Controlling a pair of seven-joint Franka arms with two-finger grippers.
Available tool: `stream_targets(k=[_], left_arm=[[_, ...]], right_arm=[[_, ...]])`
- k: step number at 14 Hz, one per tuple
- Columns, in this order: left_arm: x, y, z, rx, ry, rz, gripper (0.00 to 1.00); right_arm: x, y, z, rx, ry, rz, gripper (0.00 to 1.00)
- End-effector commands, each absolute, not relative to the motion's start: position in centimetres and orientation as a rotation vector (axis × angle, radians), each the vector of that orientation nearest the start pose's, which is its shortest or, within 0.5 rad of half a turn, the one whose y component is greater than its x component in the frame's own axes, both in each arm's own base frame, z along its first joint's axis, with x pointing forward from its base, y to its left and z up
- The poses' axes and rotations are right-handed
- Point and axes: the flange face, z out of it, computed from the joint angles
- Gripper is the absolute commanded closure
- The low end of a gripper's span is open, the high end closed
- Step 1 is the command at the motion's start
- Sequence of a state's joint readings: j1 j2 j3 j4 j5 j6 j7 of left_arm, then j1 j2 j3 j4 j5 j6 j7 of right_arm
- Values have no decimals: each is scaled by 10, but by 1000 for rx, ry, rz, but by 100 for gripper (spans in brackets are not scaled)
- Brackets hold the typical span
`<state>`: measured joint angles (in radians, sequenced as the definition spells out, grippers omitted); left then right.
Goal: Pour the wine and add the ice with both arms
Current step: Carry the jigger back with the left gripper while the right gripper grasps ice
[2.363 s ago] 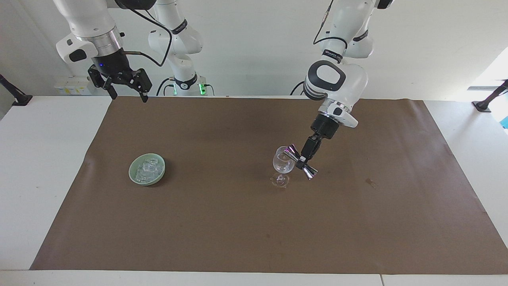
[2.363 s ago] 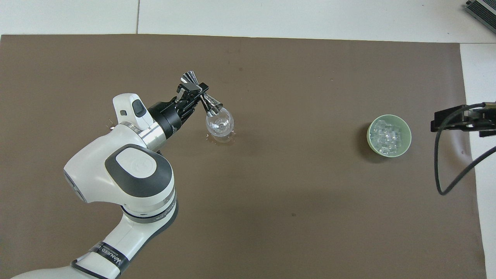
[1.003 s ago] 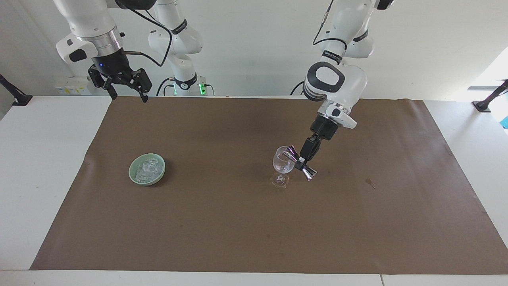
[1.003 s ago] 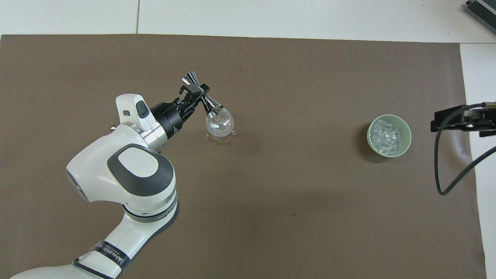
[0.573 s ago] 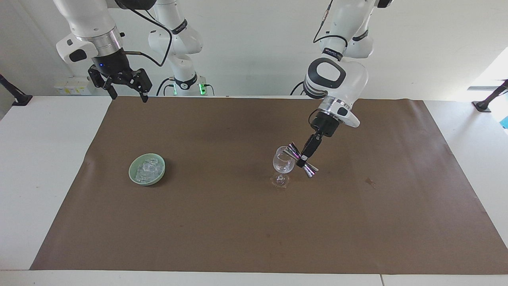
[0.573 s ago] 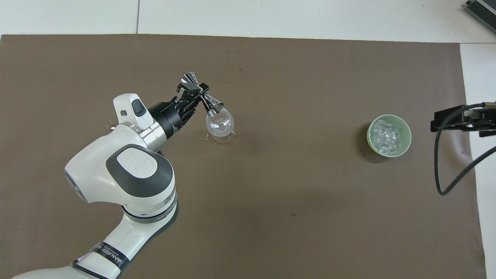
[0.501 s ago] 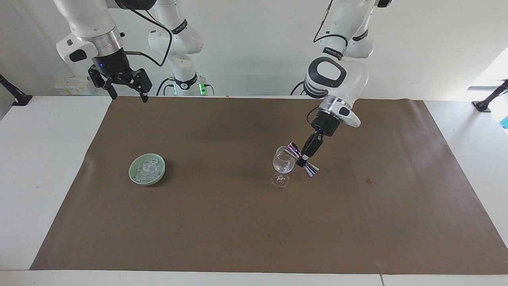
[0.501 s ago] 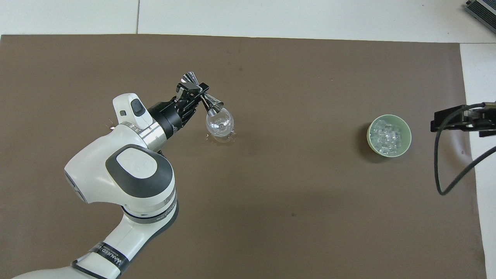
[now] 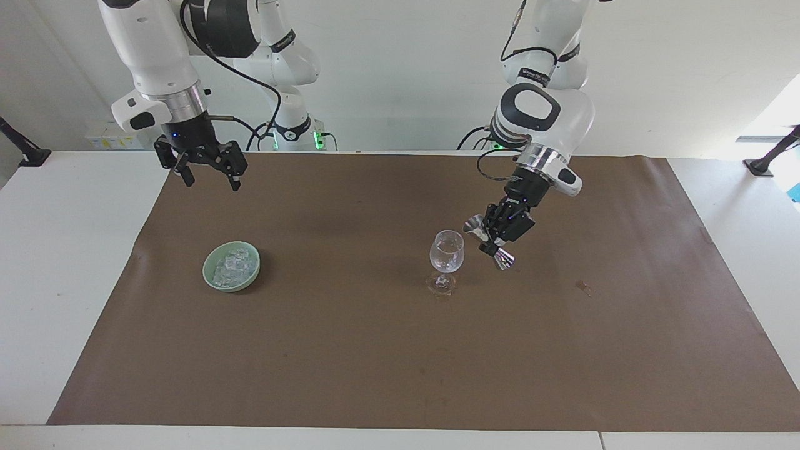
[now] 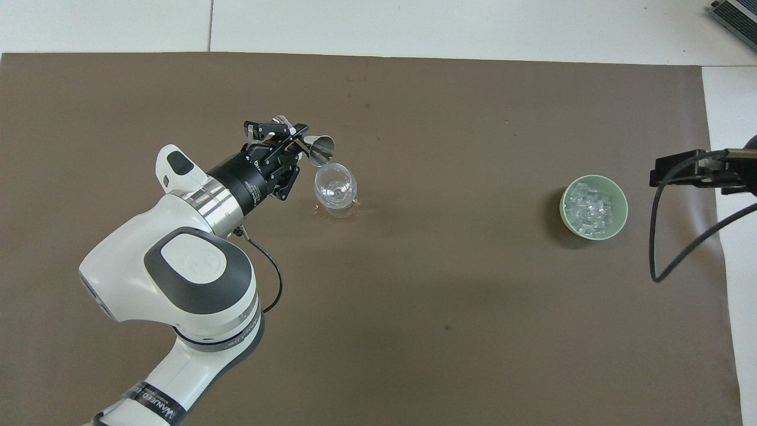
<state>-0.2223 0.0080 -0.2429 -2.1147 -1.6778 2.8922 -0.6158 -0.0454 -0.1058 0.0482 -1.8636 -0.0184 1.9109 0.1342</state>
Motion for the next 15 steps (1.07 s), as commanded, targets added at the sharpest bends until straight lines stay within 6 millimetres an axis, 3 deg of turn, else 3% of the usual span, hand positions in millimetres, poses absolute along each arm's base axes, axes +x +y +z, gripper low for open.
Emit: stream_targets(k=[1,5,7,11,13,14,15], left_arm=[[511,-165,444,1270,1640,-155,100],[497,-130,411,1187,1761,-258,100],[501,-110,400,1073,1830,-377,100],[504,-76,382,959,1918,-414,100],[509,-56,372,889,1957,-438,100],[513,-42,369,843,1978,-442,100],[515,-32,363,817,1988,-458,100]], right_arm=[[521,0,550,-3106,228,-352,0],[536,-15,507,-3123,190,-277,0],[543,-16,494,-3135,180,-266,0],[564,-27,430,-3136,207,-191,0],[563,-29,419,-3135,207,-201,0],[563,-31,411,-3137,210,-184,7],[565,-32,401,-3140,197,-162,8]])
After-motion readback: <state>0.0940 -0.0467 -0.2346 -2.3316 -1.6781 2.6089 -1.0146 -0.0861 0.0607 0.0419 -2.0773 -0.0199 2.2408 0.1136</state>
